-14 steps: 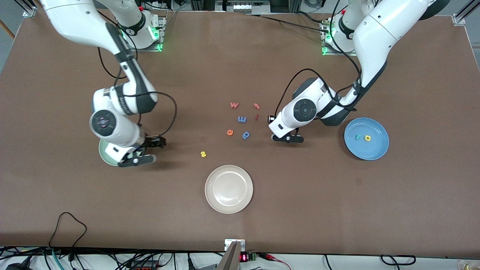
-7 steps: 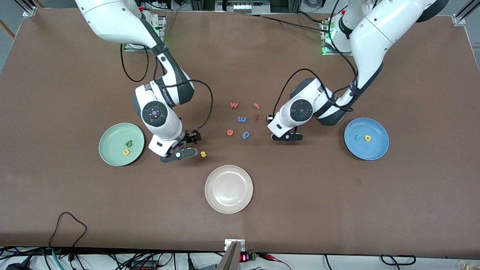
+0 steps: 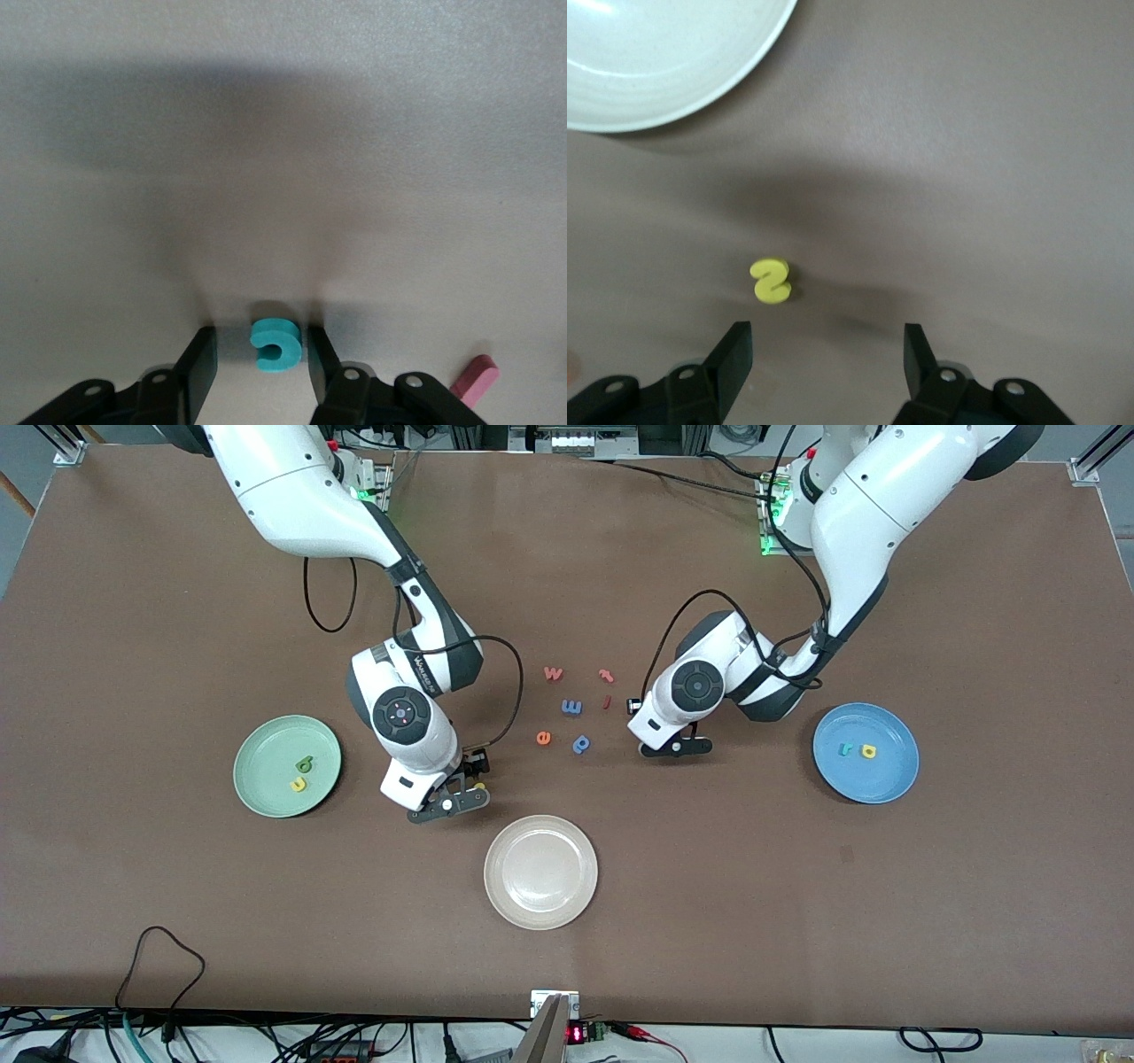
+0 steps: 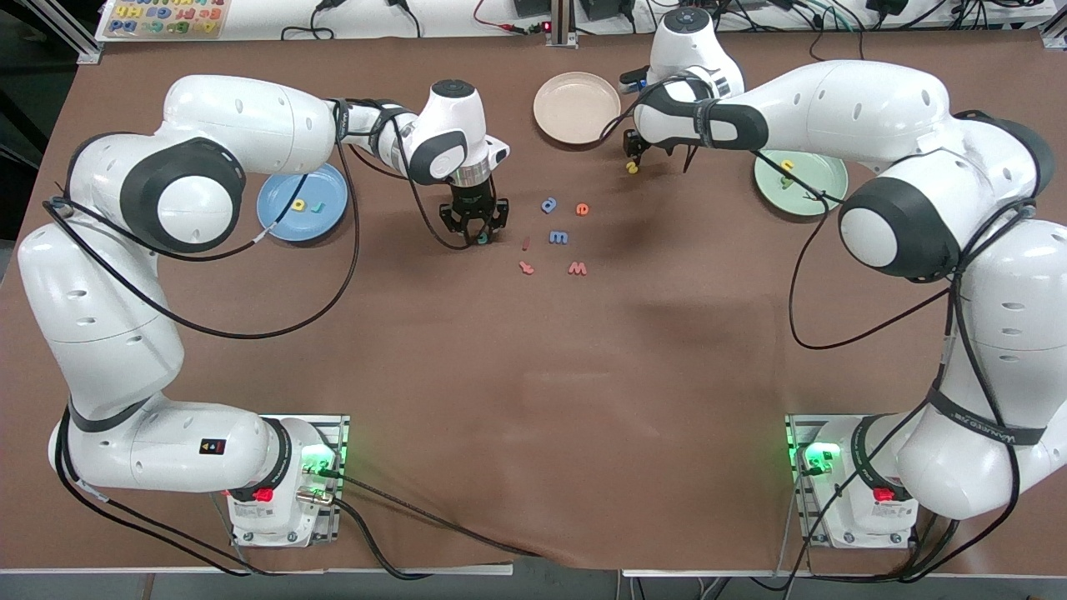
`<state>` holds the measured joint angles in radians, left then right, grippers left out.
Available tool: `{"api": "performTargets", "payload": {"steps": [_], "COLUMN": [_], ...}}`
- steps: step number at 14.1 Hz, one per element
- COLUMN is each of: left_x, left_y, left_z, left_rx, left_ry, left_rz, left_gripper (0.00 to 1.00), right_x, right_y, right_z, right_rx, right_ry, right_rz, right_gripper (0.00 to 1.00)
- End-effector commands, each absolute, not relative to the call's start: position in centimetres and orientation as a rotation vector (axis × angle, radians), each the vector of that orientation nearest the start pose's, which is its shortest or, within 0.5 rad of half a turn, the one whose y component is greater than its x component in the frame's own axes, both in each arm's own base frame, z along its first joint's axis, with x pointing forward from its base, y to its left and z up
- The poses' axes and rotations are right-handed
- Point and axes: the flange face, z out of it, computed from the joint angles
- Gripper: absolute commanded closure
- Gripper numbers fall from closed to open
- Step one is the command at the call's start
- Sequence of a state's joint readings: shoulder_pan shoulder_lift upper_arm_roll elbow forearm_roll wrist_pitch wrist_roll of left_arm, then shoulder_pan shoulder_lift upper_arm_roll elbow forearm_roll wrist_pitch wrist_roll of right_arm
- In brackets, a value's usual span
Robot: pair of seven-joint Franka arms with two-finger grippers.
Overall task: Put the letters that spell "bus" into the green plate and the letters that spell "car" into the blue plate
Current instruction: 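Grasp the cyan letter with the left gripper while the right gripper grasps the yellow 2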
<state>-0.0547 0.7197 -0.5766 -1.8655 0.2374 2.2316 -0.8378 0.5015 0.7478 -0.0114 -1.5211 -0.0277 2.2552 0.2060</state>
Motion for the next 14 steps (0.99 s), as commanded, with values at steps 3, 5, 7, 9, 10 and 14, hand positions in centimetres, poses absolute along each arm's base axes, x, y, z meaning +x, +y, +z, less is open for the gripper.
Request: {"api": "performTargets", "payload": {"steps": [3,5,7,9,10,14], "left_x": [50.0,50.3,51.3,52.9,53.8,58.7], "left_y": [-34.9,-34.5,-33.2,-30.4,-28.2,-13.5], "left_z": [16.1,16.2,17.2,20.5,22.3,24.8], "left_rx": [-3.096,-3.098,-3.093,-3.041,-3.005,-2.998], "left_ry": [-0.167,-0.163,-0.191,-0.243,-0.281,-0.354], "left_rz": [0.441,0.437,0.422,0.409,0.405,0.432], "left_gripper": [0.77,0.92,0.96,0.97,0.97,0.96], "right_x": [62.9,62.4,62.2,62.2,62.1,62.0], "right_y": [34.6,35.3,35.6,35.5,35.6,35.9], "right_z": [20.4,19.9,19.6,19.0,18.8,18.7], "right_rx": [-3.128,-3.134,-3.134,-3.137,-3.138,-3.137], "right_ry": [-0.472,-0.456,-0.436,-0.433,-0.430,-0.431], "right_rz": [-0.042,-0.037,-0.041,-0.038,-0.033,-0.038], "right_gripper": [0.22,0.28,0.28,0.30,0.35,0.38]}}
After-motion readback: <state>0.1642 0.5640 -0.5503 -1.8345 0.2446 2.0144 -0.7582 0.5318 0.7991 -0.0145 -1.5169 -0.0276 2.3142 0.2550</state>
